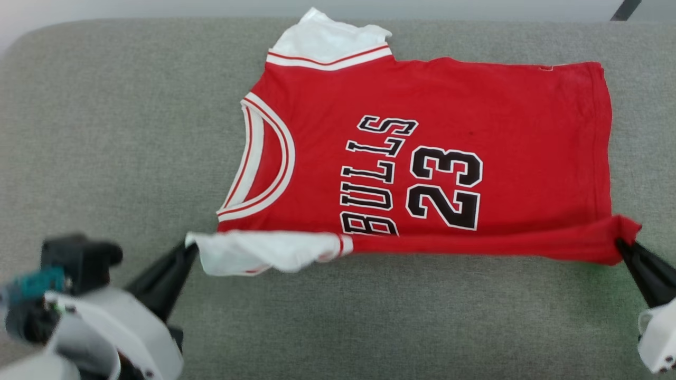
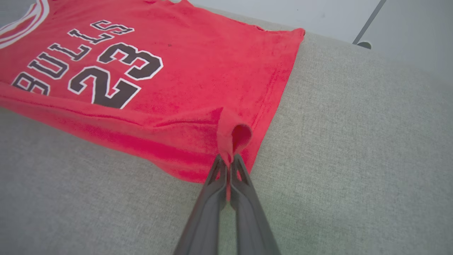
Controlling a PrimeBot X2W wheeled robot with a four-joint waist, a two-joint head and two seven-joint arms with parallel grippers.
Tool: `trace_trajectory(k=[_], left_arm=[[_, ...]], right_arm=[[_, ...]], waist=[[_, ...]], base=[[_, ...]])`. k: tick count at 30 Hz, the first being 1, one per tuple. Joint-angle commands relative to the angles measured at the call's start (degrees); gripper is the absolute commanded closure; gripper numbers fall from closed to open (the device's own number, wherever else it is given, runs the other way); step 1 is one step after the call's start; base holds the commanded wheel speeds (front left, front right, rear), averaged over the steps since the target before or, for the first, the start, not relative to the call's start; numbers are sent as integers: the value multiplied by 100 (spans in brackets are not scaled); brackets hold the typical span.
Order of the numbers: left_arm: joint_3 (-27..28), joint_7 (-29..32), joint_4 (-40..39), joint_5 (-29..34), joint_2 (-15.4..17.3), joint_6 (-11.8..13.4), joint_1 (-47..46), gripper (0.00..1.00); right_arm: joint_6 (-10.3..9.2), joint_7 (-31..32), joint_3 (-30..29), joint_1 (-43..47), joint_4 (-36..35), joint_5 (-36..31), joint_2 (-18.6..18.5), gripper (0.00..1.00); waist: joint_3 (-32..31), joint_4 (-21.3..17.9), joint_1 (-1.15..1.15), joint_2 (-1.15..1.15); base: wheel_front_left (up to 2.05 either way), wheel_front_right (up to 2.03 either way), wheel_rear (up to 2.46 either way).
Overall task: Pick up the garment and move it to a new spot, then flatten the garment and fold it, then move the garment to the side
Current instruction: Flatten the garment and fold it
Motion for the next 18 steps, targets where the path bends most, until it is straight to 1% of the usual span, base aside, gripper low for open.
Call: trace_trajectory(k=[1, 4, 7, 14, 18], left_arm=[[12, 205, 83, 177, 29, -121, -309, 100], [15, 600, 332, 432, -102, -381, -889, 100], [-39, 980, 738, 627, -340, -717, -1429, 100], [-267, 1566, 2135, 845, -1135, -1617, -2419, 100], [-386, 1780, 2926, 805, -1492, -2012, -2711, 100]], right_arm=[[-6, 54, 24, -220, 60, -50, 28, 100], [-6, 141, 76, -547, 205, -72, 45, 100], [-6, 194, 157, -860, 381, -124, 71, 100], [-6, 401, 398, -1432, 780, -184, 170, 100], [-6, 549, 553, -1705, 944, -136, 200, 100]], waist=[[53, -51, 0, 0], [134, -107, 0, 0], [239, -158, 0, 0], [486, -259, 0, 0], [598, -338, 0, 0]], base=[[0, 0, 0], [0, 0, 0], [0, 0, 0], [0, 0, 0], [0, 0, 0]])
